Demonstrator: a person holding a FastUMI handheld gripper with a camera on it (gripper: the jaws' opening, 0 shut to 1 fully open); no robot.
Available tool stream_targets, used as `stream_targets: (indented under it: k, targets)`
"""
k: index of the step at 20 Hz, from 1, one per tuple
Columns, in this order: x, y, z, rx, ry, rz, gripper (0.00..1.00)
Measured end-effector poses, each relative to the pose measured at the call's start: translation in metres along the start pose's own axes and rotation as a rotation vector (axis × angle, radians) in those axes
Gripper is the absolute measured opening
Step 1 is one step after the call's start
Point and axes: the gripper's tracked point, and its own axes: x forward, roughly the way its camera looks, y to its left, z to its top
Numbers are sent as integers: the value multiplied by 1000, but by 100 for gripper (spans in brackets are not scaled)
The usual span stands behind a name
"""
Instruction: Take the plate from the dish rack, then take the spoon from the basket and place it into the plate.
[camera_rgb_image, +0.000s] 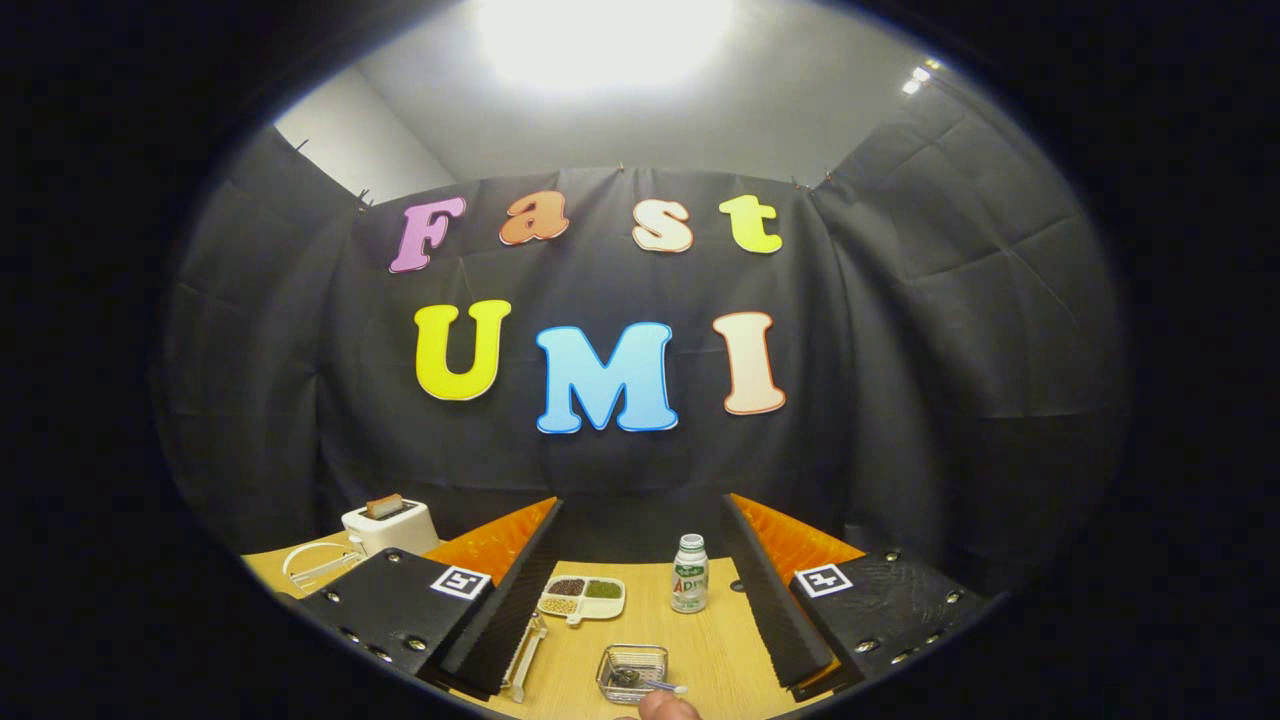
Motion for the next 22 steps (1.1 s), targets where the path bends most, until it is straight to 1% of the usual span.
stream_targets:
  k: [3, 5, 9, 11, 14, 16, 19, 22]
  targets:
    - [3, 22, 4, -23, -1, 4, 95]
    - [6, 33, 4, -12, 13, 9, 95]
    - [19, 58, 6, 11, 37, 52, 95]
    - [31, 65, -3, 6, 96, 53, 95]
    - [47, 88, -8, 65, 157, 96, 95]
    - [56, 89, -18, 66, 212, 96, 95]
    - [65, 107, -25, 106, 275, 128, 95]
    - [69, 135, -58, 126, 427, 178, 95]
